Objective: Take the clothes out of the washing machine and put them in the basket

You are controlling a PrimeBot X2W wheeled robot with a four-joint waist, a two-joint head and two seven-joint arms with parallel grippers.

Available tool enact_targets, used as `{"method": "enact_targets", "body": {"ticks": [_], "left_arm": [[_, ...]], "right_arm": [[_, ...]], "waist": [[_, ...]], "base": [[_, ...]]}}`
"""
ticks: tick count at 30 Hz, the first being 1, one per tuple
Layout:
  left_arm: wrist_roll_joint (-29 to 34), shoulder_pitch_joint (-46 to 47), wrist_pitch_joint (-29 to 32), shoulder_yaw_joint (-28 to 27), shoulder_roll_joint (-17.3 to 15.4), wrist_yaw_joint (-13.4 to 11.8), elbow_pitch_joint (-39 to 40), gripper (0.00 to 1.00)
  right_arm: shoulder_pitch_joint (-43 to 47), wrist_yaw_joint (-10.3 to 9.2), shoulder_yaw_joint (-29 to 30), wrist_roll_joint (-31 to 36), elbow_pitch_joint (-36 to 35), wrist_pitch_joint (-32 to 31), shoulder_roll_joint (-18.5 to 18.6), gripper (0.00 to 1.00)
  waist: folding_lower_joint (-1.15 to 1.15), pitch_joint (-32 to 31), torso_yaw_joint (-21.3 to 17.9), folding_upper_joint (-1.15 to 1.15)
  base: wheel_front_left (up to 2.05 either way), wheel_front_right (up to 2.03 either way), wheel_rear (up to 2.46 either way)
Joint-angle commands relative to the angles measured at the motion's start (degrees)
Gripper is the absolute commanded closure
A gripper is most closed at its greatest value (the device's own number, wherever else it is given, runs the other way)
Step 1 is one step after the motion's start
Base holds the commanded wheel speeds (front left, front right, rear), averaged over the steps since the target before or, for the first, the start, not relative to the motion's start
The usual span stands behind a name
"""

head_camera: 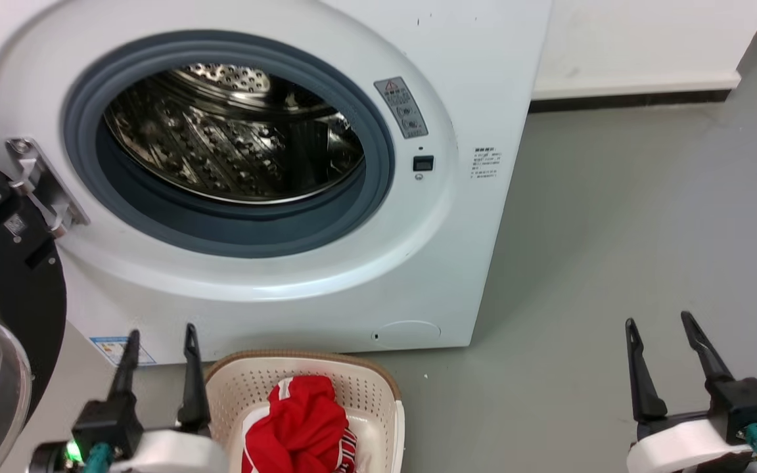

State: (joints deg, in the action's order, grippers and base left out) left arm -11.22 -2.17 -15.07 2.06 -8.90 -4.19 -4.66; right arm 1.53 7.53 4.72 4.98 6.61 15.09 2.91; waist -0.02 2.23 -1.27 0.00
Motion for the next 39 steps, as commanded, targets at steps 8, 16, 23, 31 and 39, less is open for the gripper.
{"method": "enact_targets", "body": {"ticks": [8,16,23,31,39], "left_arm": [[3.8,-3.6,-0.1,-0.9,1.9,1.2,1.2,0.0],[5.6,-3.4,-0.1,-1.8,3.4,2.1,1.5,0.0],[6.0,-2.8,-0.1,-3.0,4.0,3.1,0.8,0.0],[5.7,-3.4,0.1,-3.0,4.5,4.0,-0.3,1.0],[-4.9,-1.7,3.3,-4.1,4.7,5.0,-2.4,1.0]], "right_arm": [[1.5,-0.08,-0.5,-0.9,0.2,0.1,-0.1,0.0],[1.1,-0.08,-1.0,-1.2,0.4,0.1,-0.1,0.0],[1.2,-0.08,-1.0,-1.4,0.5,0.1,-0.1,0.0],[1.3,0.01,-0.4,-1.5,1.6,-0.1,0.0,1.0],[-0.2,0.0,0.3,-13.3,3.3,-3.2,0.0,1.0]], "waist": [[0.02,-1.9,-0.1,0.0],[0.02,-2.3,-0.4,0.0],[0.02,-2.4,-0.6,0.0],[0.02,-2.4,-0.6,0.0],[0.02,-2.4,-0.4,0.0]], "base": [[0.0,0.0,0.0],[0.0,0.0,0.0],[0.0,0.0,0.0],[0.0,0.0,0.0],[0.0,0.0,0.0]]}}
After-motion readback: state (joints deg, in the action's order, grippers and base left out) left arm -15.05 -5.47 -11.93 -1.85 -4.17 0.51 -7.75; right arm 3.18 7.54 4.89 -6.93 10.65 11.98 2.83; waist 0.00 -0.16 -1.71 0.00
